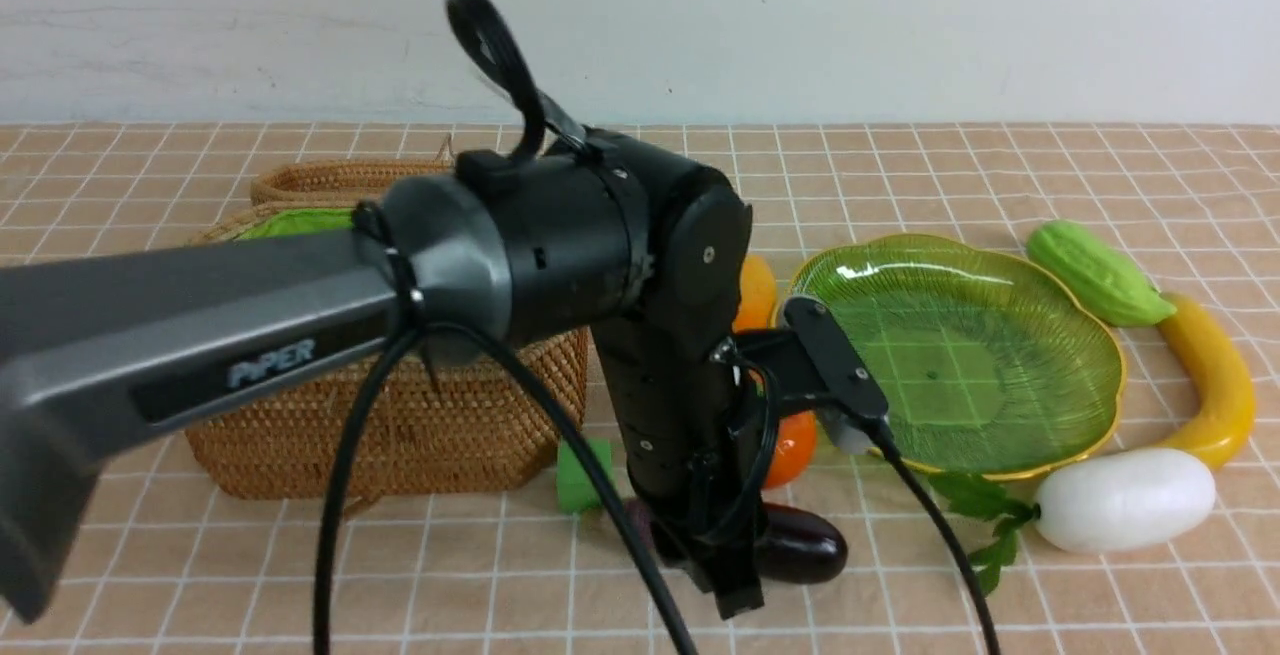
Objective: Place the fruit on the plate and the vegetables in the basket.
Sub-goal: Use the left arm to grab an eggplant and put it into the left basket
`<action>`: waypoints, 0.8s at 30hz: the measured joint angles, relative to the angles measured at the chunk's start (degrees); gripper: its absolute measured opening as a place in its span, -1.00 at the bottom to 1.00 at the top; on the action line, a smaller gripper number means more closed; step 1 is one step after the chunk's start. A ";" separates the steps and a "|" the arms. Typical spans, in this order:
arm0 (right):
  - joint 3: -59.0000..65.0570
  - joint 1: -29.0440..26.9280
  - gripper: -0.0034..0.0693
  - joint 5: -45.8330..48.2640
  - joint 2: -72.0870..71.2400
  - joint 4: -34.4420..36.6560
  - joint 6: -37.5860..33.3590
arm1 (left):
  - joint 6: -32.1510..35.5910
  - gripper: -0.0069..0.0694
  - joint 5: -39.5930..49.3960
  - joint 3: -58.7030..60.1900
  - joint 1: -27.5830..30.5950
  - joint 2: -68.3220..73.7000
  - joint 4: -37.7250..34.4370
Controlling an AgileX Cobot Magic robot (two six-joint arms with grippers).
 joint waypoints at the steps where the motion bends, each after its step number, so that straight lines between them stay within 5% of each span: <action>1: 0.00 0.00 -0.50 0.06 0.00 0.18 0.00 | 1.98 0.26 -2.56 -0.12 0.00 1.39 1.80; 5: 0.00 0.00 -0.50 0.49 0.00 0.23 0.16 | 3.03 0.58 -7.95 -0.14 0.00 4.63 6.66; 8: 0.00 0.00 -0.49 1.12 0.00 0.23 0.16 | 3.22 0.65 -11.11 -0.26 0.00 7.13 9.81; 12: -0.01 0.00 -0.49 1.12 0.00 0.23 0.16 | 1.64 0.54 -11.72 -0.42 0.00 9.17 11.50; 15: -0.01 0.00 -0.49 1.12 0.00 0.23 0.16 | -2.48 0.14 -10.94 -0.68 0.00 9.52 11.74; 24: -0.06 0.00 -0.48 1.12 0.00 0.31 -0.70 | -5.18 0.16 -1.97 -0.62 -1.40 4.33 11.66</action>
